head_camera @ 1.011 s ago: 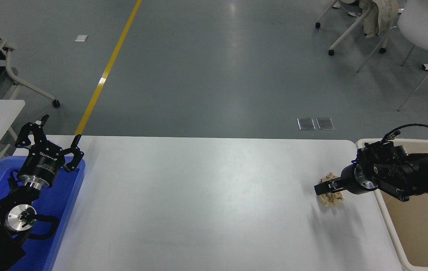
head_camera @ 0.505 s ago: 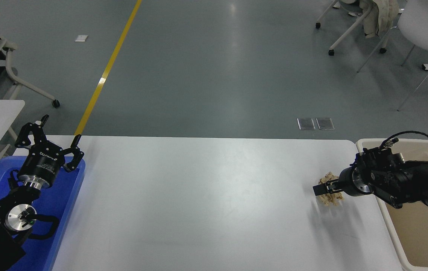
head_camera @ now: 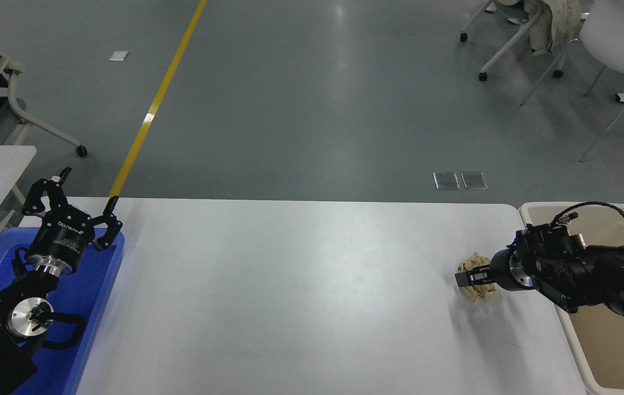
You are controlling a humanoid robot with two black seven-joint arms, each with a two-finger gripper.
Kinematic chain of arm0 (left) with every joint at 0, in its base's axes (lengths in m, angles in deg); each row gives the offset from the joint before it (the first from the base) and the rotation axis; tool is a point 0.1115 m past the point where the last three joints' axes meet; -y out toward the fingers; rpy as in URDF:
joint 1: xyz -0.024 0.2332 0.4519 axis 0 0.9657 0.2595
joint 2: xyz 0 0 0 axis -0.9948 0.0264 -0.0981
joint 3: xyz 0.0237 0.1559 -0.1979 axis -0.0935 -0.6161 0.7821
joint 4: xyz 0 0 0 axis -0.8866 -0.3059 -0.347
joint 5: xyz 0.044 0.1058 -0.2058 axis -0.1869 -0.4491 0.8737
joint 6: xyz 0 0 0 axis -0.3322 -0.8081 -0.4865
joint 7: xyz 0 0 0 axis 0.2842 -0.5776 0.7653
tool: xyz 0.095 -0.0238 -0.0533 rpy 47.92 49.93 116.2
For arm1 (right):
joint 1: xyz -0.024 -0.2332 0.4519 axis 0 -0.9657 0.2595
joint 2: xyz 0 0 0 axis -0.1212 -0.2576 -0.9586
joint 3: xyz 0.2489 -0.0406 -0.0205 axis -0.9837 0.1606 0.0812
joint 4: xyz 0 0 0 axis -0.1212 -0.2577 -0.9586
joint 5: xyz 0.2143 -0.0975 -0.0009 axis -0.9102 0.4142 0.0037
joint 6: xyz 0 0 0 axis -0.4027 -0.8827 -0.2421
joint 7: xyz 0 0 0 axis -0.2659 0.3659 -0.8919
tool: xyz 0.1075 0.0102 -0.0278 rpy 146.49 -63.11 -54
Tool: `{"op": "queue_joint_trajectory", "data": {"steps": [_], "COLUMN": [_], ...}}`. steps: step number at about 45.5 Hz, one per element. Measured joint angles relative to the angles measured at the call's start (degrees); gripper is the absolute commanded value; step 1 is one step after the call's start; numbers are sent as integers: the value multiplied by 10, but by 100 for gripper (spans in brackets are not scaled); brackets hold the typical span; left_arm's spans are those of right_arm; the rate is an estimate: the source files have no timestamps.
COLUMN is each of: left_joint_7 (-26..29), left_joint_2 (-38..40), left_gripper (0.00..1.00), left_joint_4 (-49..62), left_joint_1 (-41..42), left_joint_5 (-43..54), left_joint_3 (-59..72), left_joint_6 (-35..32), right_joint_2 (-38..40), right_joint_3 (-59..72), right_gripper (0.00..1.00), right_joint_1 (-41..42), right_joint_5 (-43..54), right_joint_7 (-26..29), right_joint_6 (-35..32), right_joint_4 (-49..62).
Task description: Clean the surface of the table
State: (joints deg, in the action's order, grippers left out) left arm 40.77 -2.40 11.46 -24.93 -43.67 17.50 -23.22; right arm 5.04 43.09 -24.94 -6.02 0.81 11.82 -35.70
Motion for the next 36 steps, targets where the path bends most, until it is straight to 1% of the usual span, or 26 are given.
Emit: {"op": "queue_joint_trajectory", "data": {"steps": [3,4,16,30,36], "left_joint_7": [0,0,0,0,0], "left_joint_2": [0,0,0,0,0], "left_gripper": [100,100,100,100,100], "left_joint_4": [0,0,0,0,0], "left_joint_1": [0,0,0,0,0], "left_joint_5": [0,0,0,0,0], "left_joint_3": [0,0,0,0,0], "left_joint_6": [0,0,0,0,0], "right_joint_2": [0,-1,1,2,7], "right_joint_3": [1,1,-2,-7,-30], "right_gripper": [1,0,0,0,0], "right_joint_1": [-1,-1,1,18,32], "right_joint_5": [0,0,-9,-85,-121], "right_joint_7": [-9,-13,-38,-69,-85], "right_joint_6": [0,0,1,-3,-13], "right_joint_4": [1,1,24,52,53]}}
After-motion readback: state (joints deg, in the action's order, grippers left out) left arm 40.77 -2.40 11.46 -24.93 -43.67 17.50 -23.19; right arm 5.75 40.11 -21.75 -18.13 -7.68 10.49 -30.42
